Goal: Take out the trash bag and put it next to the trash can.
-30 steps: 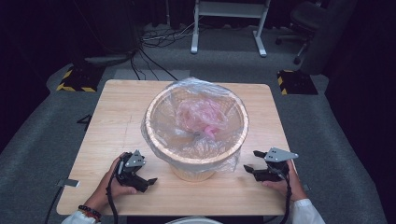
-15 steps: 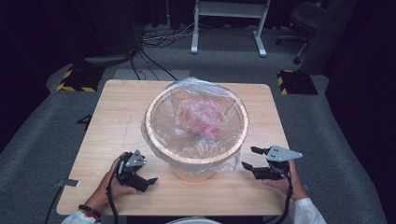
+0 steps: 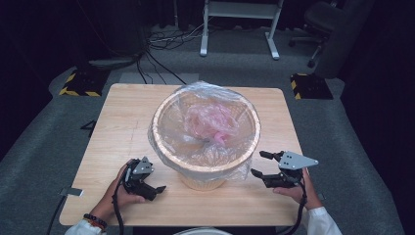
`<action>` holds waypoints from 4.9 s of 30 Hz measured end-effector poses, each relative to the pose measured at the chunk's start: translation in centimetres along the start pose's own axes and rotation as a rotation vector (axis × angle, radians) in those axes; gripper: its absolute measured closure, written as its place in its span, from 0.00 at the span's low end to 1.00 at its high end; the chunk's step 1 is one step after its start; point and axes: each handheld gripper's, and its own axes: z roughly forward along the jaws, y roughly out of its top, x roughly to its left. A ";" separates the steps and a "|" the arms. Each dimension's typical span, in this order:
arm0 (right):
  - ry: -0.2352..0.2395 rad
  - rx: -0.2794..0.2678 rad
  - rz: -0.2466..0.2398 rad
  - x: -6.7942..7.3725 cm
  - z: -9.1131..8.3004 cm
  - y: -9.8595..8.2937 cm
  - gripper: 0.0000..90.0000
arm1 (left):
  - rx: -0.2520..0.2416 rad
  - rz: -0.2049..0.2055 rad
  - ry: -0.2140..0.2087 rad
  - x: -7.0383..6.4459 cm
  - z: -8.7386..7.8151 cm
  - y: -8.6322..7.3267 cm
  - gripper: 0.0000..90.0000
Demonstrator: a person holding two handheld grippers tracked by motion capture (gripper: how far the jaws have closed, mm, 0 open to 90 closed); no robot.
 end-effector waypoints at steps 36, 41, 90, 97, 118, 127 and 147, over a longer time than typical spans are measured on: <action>-0.162 -0.187 -0.065 1.6 -0.8 3.5 0.37 | -0.001 0.008 -0.005 0.1 0.9 1.0 0.00; -0.222 -0.228 -0.097 1.9 -0.8 3.6 0.39 | 0.000 0.009 -0.004 0.1 0.9 1.0 0.00; -0.419 -0.425 -0.346 5.3 -2.1 5.8 0.94 | -0.695 0.178 0.268 -4.9 -10.4 6.2 0.60; -0.452 -0.457 -0.367 5.8 -2.8 6.0 0.98 | -0.762 0.214 0.265 -5.5 -11.8 6.1 0.83; -0.454 -0.428 -0.356 5.8 -3.4 5.9 1.00 | -0.806 0.265 0.210 -5.9 -12.6 7.1 0.98; -0.465 -0.429 -0.368 6.1 -3.7 6.1 1.00 | -0.853 0.244 0.231 -6.1 -14.4 6.5 0.94; -0.434 -0.370 -0.426 8.3 -4.0 4.2 0.54 | -0.811 0.328 0.189 -9.4 -13.2 8.3 0.51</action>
